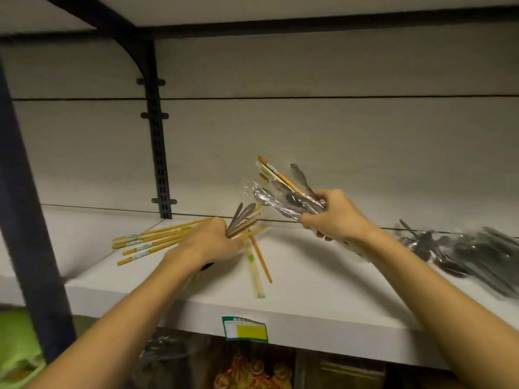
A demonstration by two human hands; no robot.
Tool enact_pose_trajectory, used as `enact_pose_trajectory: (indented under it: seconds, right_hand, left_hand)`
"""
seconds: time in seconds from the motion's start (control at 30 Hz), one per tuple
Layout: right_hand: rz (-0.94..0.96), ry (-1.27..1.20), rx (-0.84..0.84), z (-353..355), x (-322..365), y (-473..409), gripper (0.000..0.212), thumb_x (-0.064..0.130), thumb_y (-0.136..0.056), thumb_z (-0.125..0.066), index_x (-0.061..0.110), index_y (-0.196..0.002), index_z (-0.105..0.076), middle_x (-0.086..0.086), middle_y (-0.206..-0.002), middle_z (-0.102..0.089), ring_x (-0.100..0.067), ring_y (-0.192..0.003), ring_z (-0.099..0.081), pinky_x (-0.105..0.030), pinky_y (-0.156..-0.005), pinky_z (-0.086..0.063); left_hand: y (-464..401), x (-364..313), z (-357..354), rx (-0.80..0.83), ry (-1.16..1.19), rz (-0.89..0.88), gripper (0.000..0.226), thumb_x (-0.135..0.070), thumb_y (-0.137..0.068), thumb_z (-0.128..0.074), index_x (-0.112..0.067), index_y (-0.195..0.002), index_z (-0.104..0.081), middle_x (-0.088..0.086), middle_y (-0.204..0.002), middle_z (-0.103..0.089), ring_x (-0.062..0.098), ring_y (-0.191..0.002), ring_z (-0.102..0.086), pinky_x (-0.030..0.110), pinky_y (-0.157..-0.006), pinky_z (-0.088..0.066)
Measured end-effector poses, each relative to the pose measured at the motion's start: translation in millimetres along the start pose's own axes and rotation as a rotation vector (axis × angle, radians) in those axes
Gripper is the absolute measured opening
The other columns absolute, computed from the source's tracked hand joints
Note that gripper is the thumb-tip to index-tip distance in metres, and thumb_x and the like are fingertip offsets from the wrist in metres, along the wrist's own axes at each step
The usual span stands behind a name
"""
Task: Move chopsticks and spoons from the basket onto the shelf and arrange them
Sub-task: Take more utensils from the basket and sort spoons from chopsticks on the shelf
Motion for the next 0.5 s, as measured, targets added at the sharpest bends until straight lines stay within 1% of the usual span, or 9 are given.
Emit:
enact_pose_trajectory:
  seconds: [0.1, 0.17, 0.27, 0.3, 0.37, 0.4, 0.43, 0.5]
  right_hand:
    - [0.015, 0.006, -0.012, -15.1, 5.0, -5.0, 0.015, 0.014, -0.078, -0.067, 0.018, -0.092, -0.065, 0.0, -0.061, -0.058, -0.016, -0.049, -0.052, -0.022, -0.044, -0.039]
    - [0.01, 0.021, -0.033, -25.2, 1.7, -4.9, 0.017, 0.016, -0.077, -0.07, 0.018, -0.094, -0.066, -0.001, -0.065, -0.06, -0.019, -0.055, -0.054, -0.024, -0.05, -0.041]
    - [-0.043, 0.066, -0.081, -33.9, -14.8, -1.9, 0.014, 0.017, -0.077, -0.069, 0.02, -0.09, -0.064, -0.002, -0.07, -0.063, -0.024, -0.063, -0.059, -0.027, -0.058, -0.045]
    - [-0.061, 0.092, -0.089, -35.1, -20.0, -1.0, 0.012, 0.018, -0.077, -0.069, 0.02, -0.087, -0.063, -0.003, -0.07, -0.064, -0.025, -0.065, -0.06, -0.028, -0.058, -0.045]
    - [-0.085, 0.147, -0.096, -35.6, -27.7, -0.4, 0.009, 0.02, -0.077, -0.068, 0.019, -0.083, -0.062, -0.004, -0.071, -0.064, -0.026, -0.067, -0.061, -0.028, -0.056, -0.043]
    - [-0.093, 0.163, -0.104, -35.3, -30.5, -0.2, 0.009, 0.02, -0.078, -0.068, 0.019, -0.084, -0.062, -0.004, -0.071, -0.064, -0.025, -0.067, -0.06, -0.028, -0.056, -0.042]
    - [-0.1, 0.179, -0.111, -35.1, -32.2, 0.0, 0.01, 0.021, -0.078, -0.069, 0.018, -0.085, -0.063, -0.003, -0.071, -0.063, -0.024, -0.067, -0.059, -0.028, -0.055, -0.042]
    - [-0.108, 0.23, -0.114, -35.8, -34.8, 0.2, 0.009, 0.022, -0.078, -0.069, 0.02, -0.083, -0.061, 0.001, -0.07, -0.061, -0.019, -0.065, -0.056, -0.025, -0.054, -0.041]
  left_hand:
    - [-3.0, 6.8, -3.0, -0.027, 0.112, 0.009, 0.045, -0.061, -0.081, -0.059, -0.017, -0.088, -0.064, 0.002, -0.078, -0.063, 0.021, -0.074, -0.06, 0.029, -0.058, -0.043]
    - [-5.6, 12.5, -2.9, -0.049, 0.155, 0.016, 0.034, -0.05, -0.085, -0.061, -0.016, -0.091, -0.064, 0.002, -0.079, -0.063, 0.023, -0.077, -0.061, 0.028, -0.054, -0.039]
    - [-10.4, 19.8, -0.4, -0.089, 0.127, 0.006, 0.018, -0.034, -0.089, -0.06, -0.016, -0.091, -0.061, 0.0, -0.075, -0.057, 0.017, -0.069, -0.055, 0.026, -0.051, -0.036]
    - [-12.9, 21.2, 0.0, -0.103, 0.135, -0.007, 0.014, -0.03, -0.091, -0.059, -0.016, -0.089, -0.06, 0.0, -0.074, -0.056, 0.018, -0.069, -0.056, 0.027, -0.051, -0.038]
    - [-18.7, 22.6, 0.1, -0.116, 0.178, -0.021, 0.015, -0.028, -0.093, -0.054, -0.015, -0.09, -0.061, 0.005, -0.076, -0.06, 0.023, -0.071, -0.061, 0.031, -0.054, -0.05]
    - [-21.6, 23.5, -0.3, -0.116, 0.188, -0.017, 0.018, -0.029, -0.094, -0.051, -0.014, -0.092, -0.062, 0.007, -0.079, -0.062, 0.024, -0.071, -0.062, 0.033, -0.056, -0.053]
    - [-24.8, 24.4, -1.2, -0.112, 0.17, -0.017, 0.021, -0.03, -0.095, -0.049, -0.014, -0.094, -0.062, 0.008, -0.081, -0.062, 0.023, -0.071, -0.062, 0.033, -0.054, -0.051]
    - [-32.0, 26.8, -3.1, -0.122, 0.084, -0.033, 0.026, -0.032, -0.096, -0.046, -0.012, -0.097, -0.062, 0.007, -0.082, -0.062, 0.022, -0.07, -0.059, 0.03, -0.05, -0.041]
Point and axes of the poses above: each hand's wrist, its own y-axis away from the middle knuckle, its own z-axis out of the back of the hand, x = y × z, the point moved 3 cm from there along -y, towards the middle knuckle
